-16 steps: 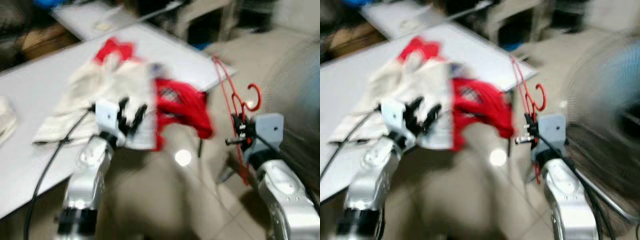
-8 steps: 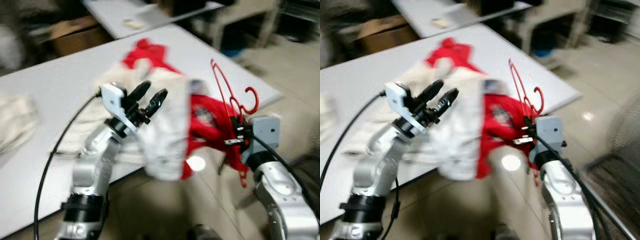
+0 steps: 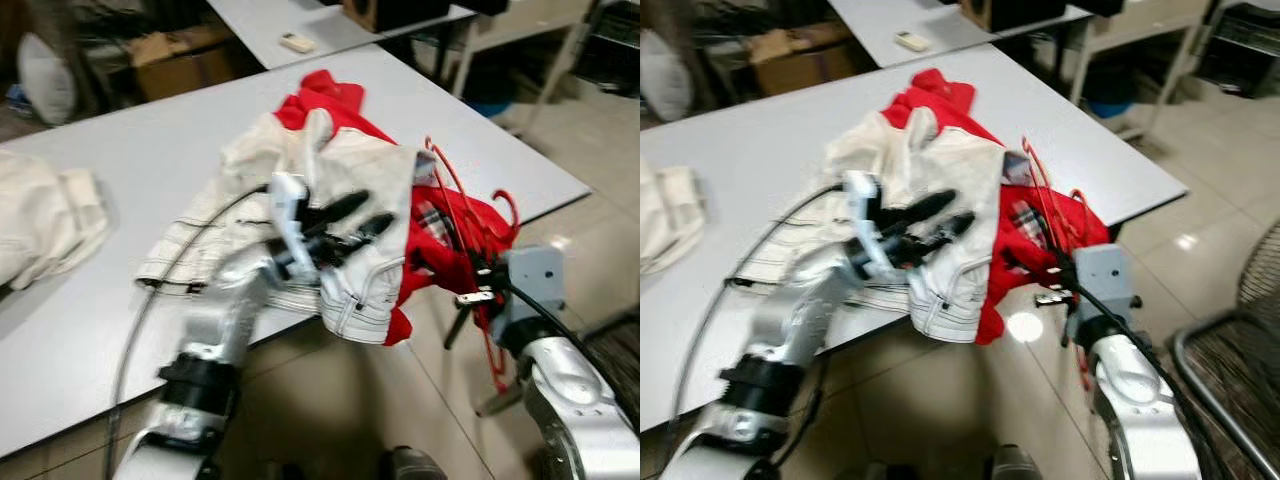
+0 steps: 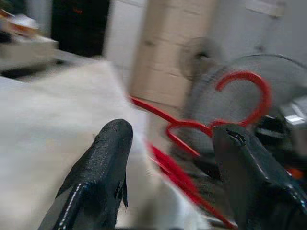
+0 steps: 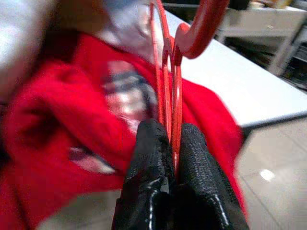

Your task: Hang hanger

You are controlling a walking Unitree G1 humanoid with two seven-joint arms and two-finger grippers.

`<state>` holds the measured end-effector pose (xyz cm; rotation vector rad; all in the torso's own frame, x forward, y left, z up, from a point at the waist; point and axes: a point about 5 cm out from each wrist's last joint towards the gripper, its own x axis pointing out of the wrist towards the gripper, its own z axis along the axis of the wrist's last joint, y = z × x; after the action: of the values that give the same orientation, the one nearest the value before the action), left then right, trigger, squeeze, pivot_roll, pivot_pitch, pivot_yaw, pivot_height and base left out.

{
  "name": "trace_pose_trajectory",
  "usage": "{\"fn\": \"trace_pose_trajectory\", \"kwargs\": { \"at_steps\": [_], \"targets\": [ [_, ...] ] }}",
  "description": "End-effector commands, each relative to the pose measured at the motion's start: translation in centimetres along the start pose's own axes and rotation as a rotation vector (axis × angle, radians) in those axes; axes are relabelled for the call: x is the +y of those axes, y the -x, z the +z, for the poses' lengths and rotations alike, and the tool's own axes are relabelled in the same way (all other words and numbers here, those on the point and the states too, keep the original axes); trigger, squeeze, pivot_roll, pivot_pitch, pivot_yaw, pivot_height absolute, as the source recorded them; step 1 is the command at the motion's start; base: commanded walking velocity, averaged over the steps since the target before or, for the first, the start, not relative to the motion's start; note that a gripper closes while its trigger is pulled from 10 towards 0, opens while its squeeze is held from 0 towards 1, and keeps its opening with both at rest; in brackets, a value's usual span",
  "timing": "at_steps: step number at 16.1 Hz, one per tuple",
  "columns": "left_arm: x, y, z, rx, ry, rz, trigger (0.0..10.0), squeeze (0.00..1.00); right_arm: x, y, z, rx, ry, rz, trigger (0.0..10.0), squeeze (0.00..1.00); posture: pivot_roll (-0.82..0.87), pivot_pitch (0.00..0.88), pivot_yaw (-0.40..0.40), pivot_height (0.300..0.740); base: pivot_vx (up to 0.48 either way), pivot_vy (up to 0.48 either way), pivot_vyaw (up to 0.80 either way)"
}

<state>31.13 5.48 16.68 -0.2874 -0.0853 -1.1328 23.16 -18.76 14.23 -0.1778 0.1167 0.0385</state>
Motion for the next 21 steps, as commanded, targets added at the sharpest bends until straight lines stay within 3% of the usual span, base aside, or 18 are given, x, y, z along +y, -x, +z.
{"fn": "trace_pose_trajectory", "kwargs": {
  "at_steps": [1,3,4,5,7,8,9,12,17,19,21],
  "targets": [
    [-0.4,-0.7,-1.0,0.064,0.001,-0.05,10.0,0.0,-0.8,0.3,0.2,0.003,0.024,-0.05,10.0,0.0,-0.3,0.11,0.083,0.74,0.0,0.0,0.0],
    [-0.2,-1.6,-3.7,0.229,-0.043,-0.027,10.0,0.0,-1.9,0.6,0.8,-0.021,0.021,-0.119,10.0,0.0,-0.33,0.119,0.091,0.74,0.0,0.0,0.0],
    [1.4,-1.8,-4.9,0.319,-0.144,0.148,10.0,0.0,-2.4,0.8,1.2,-0.032,0.023,-0.141,10.0,0.0,-0.34,0.122,0.096,0.74,0.0,0.0,0.0],
    [2.3,-1.6,-5.0,0.337,-0.171,0.25,10.0,0.0,-2.5,0.9,1.2,-0.032,0.026,-0.144,10.0,0.0,-0.34,0.126,0.102,0.74,0.0,0.0,0.0],
    [5.3,0.1,-5.0,0.401,-0.267,0.536,10.0,0.0,-2.3,1.2,1.3,-0.028,0.028,-0.145,10.0,0.0,-0.35,0.128,0.112,0.74,0.0,0.0,0.0],
    [5.6,0.4,-5.0,0.407,-0.28,0.571,10.0,0.0,-2.3,1.2,1.3,-0.027,0.027,-0.145,10.0,0.0,-0.35,0.128,0.112,0.74,0.0,0.0,0.0],
    [6.8,1.7,-5.1,0.442,-0.288,0.677,10.0,0.0,-2.2,1.2,1.3,-0.029,0.023,-0.148,10.0,0.0,-0.35,0.129,0.117,0.74,0.0,0.0,0.0],
    [8.3,3.4,-4.9,0.472,-0.306,0.798,10.0,0.0,-2.2,1.2,1.4,-0.033,0.018,-0.151,10.0,0.0,-0.35,0.134,0.12,0.74,0.0,0.0,0.0],
    [9.5,3.0,-3.3,0.485,-0.384,0.871,10.0,0.0,-1.8,1.9,1.4,-0.019,0.023,-0.128,10.0,0.0,-0.38,0.159,0.129,0.74,0.0,0.0,0.0],
    [10.7,3.8,-1.6,0.5,-0.446,0.965,10.0,0.0,-1.6,2.3,1.3,-0.005,0.029,-0.119,10.0,0.0,-0.39,0.171,0.141,0.74,0.0,0.0,0.0],
    [12.2,5.2,1.3,0.435,-0.465,1.091,10.0,0.0,-1.3,2.7,1.3,-0.001,0.026,-0.118,10.0,0.0,-0.4,0.176,0.156,0.74,0.0,0.0,0.0]
  ]
}}
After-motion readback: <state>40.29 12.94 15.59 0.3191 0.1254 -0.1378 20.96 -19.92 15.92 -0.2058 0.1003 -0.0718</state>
